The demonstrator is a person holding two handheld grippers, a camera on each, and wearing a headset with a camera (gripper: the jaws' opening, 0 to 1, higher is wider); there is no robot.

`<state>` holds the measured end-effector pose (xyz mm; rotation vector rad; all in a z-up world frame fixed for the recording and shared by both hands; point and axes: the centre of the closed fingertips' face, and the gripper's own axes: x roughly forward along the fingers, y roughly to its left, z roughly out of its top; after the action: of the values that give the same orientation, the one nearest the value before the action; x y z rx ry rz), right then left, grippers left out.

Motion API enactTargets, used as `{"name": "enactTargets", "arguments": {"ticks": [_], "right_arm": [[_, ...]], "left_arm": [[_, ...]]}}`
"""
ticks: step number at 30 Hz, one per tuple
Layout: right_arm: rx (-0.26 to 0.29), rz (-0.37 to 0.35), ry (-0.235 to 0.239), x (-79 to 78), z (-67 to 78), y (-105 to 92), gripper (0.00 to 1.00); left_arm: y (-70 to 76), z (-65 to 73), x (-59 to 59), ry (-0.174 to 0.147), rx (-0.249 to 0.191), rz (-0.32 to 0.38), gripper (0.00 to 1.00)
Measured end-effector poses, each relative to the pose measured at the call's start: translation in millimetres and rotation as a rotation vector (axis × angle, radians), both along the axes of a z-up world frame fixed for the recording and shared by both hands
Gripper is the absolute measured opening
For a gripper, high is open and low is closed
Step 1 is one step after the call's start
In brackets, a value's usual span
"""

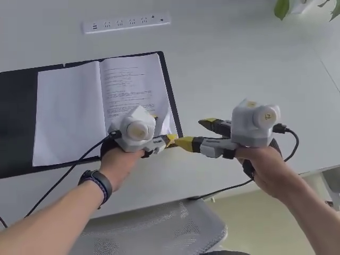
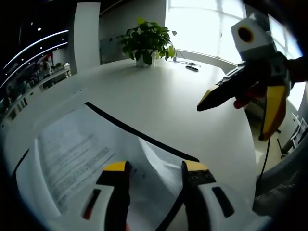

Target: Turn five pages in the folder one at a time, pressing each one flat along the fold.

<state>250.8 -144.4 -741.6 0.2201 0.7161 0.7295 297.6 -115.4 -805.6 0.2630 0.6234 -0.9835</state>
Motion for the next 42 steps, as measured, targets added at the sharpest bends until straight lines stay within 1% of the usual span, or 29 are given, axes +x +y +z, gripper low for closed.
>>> {"name": "enactTargets", "arguments": {"ticks": [2,4,6,7,9,11,14,16,21,29,32,35,38,40,42], "right_arm": [[0.013,-0.006,0.004,5.7,-2.2,1.1,0.59],[0.046,-0.022,0.01,15.3,-2.6,4.0,0.58],[0.087,-0.048,0.014,26.8,-2.0,7.5,0.54],[0.112,-0.061,0.027,33.4,-4.2,9.5,0.53],[0.131,-0.069,0.047,42.7,-10.9,13.0,0.52],[0.133,-0.069,0.058,49.7,-16.9,17.4,0.49],[0.15,-0.07,0.089,56.3,-25.0,23.6,0.47],[0.171,-0.068,0.11,58.9,-29.1,28.9,0.46],[0.19,-0.069,0.144,62.0,-38.4,37.8,0.43],[0.22,-0.08,0.164,69.1,-41.1,43.5,0.39],[0.235,-0.09,0.181,71.7,-44.3,44.6,0.36],[0.245,-0.098,0.199,72.0,-47.4,45.0,0.31],[0.244,-0.109,0.207,73.7,-49.8,44.1,0.25],[0.237,-0.111,0.211,73.4,-51.1,44.1,0.19],[0.218,-0.109,0.216,72.5,-54.8,43.4,0.13]], "left_arm": [[0.1,0.1,0.1,-0.001,-0.001,0.0,0.43],[0.0,0.0,-0.1,-0.004,0.003,-0.002,0.43],[0.0,0.0,-0.4,-0.006,0.005,-0.004,0.43],[0.0,0.0,-0.4,-0.007,0.005,-0.004,0.43],[0.0,0.0,-0.4,-0.006,0.004,-0.003,0.43],[0.1,0.0,-0.4,-0.006,0.006,-0.003,0.43],[-0.1,-0.2,-0.4,-0.007,0.006,-0.003,0.43],[-0.1,-0.2,-0.5,-0.008,0.006,-0.002,0.43],[0.0,-0.2,-0.3,-0.006,0.005,0.002,0.43],[0.1,0.0,-0.4,-0.004,0.002,0.007,0.43],[0.1,0.1,-0.4,-0.004,0.001,0.008,0.43],[0.0,0.3,-0.4,-0.003,-0.001,0.011,0.43],[0.0,0.5,-0.6,-0.002,-0.001,0.012,0.43],[0.0,0.4,-0.6,-0.001,-0.001,0.012,0.43],[-0.1,0.3,-0.6,-0.001,-0.001,0.012,0.43]]}}
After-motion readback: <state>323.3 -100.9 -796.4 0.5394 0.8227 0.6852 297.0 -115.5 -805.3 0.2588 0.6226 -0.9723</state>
